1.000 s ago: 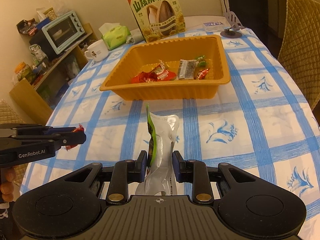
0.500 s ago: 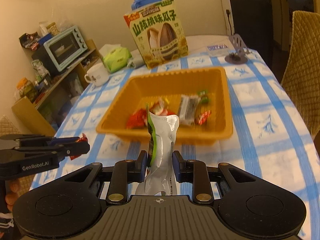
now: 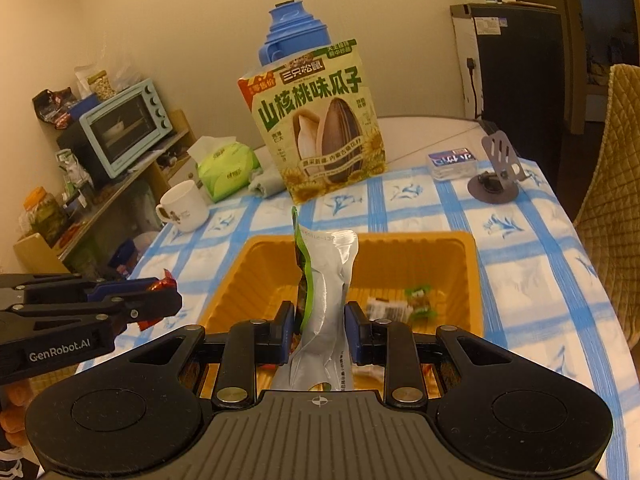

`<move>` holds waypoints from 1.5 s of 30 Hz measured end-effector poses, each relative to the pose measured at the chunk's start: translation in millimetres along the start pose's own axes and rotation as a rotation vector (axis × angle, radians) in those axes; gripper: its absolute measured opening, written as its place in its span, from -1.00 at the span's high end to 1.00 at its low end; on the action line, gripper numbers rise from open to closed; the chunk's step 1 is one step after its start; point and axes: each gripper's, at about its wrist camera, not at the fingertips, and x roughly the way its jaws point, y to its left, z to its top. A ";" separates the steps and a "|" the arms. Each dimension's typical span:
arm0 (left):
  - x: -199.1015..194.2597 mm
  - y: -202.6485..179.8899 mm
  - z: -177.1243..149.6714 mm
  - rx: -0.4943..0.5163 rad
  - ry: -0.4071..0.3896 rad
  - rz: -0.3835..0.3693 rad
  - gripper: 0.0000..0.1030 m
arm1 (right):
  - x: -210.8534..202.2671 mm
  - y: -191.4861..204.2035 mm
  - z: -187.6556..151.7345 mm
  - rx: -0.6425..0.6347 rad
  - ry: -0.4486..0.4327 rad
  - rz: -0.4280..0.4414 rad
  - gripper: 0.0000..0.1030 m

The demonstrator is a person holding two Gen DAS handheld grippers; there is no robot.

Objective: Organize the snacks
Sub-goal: 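Carry the red sweet in the left tool while the right tool carries the pouch over the tray, then open the left tool to drop the red sweet while the right tool releases the pouch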

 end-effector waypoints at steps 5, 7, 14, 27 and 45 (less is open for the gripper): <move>11.8 5.7 14.2 -0.004 -0.008 0.012 0.64 | 17.4 -4.2 9.1 0.017 0.021 0.000 0.46; 17.2 8.5 18.3 -0.014 -0.003 0.012 0.64 | 23.9 -5.5 10.9 0.020 0.033 -0.004 0.46; 33.2 13.3 23.1 -0.014 0.008 0.018 0.64 | 41.2 -11.6 15.7 0.045 0.071 -0.007 0.46; 60.7 22.4 16.6 -0.010 0.062 0.021 0.64 | 71.1 -14.0 13.3 0.066 0.142 -0.014 0.46; 85.4 18.9 10.9 0.009 0.106 0.008 0.64 | 92.9 -16.9 14.0 0.074 0.161 -0.052 0.45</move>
